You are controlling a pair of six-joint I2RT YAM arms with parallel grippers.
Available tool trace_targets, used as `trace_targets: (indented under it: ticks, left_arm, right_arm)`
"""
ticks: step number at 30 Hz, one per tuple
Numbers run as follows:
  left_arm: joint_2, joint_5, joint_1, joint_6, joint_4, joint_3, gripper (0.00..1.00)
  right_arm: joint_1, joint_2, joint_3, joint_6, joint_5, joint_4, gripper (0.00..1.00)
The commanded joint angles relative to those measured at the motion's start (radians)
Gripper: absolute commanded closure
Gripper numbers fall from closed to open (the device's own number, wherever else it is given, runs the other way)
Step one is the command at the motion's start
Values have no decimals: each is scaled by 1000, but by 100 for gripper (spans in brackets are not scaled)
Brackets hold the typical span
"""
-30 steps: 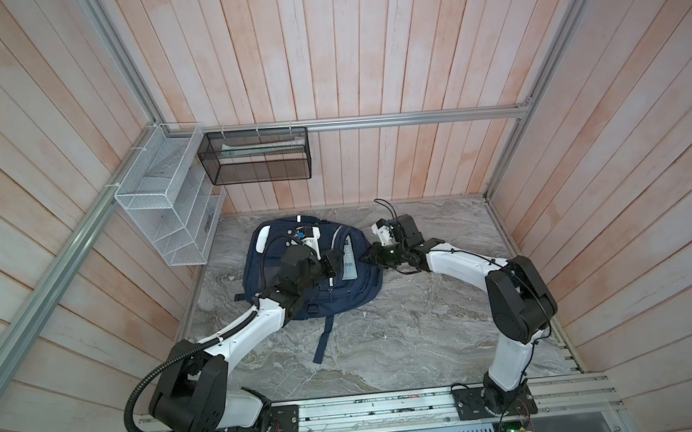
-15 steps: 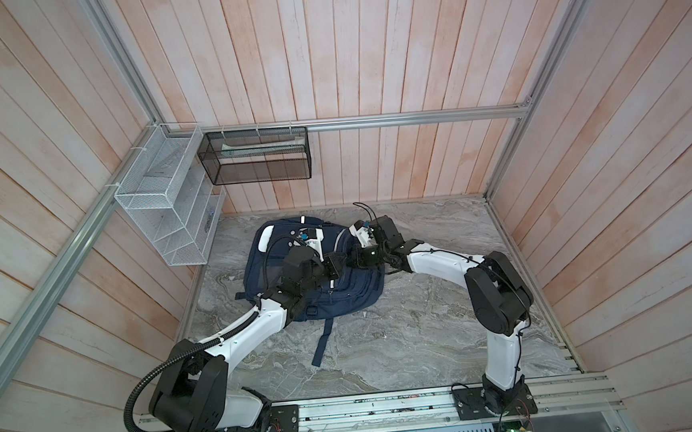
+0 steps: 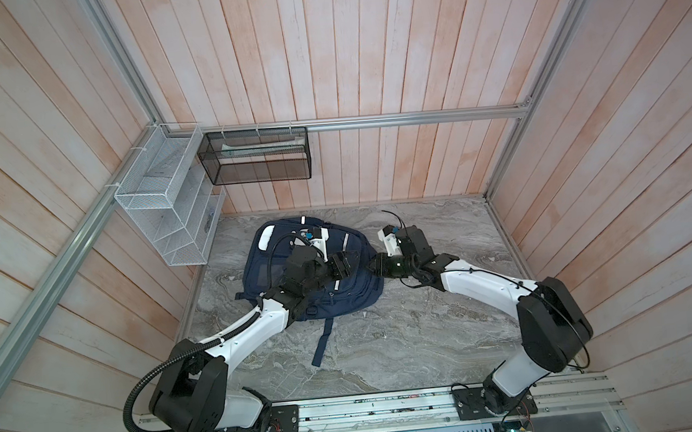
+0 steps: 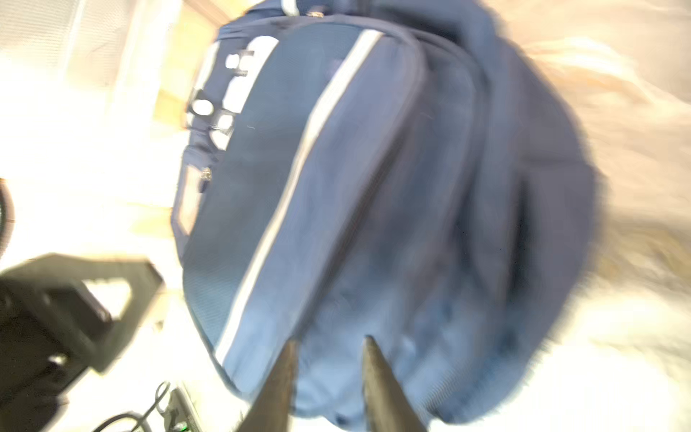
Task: Pack the student bag
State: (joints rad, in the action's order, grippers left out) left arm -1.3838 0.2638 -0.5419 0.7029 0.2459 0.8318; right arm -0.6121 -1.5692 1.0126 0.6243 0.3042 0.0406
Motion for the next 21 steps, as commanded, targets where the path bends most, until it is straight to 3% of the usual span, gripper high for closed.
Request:
trace_targets:
  ticks: [1, 7, 12, 17, 21]
  left_arm:
    - [91, -33, 4, -22, -35, -10, 24]
    - [310, -127, 42, 4, -166, -166, 21]
    - [419, -208, 52, 61, -126, -324, 22]
    - [386, -207, 65, 80, -29, -375, 25]
    - [362, -235, 86, 84, 22, -394, 32]
  right_arm:
    - [-83, 73, -35, -55, -251, 96, 42]
    - [-307, 98, -63, -2, -415, 15, 42]
    - [-426, -36, 47, 2, -452, -22, 44]
    - [-454, -149, 130, 9, -497, -4, 44]
    - [-454, -227, 193, 31, -529, 6, 54]
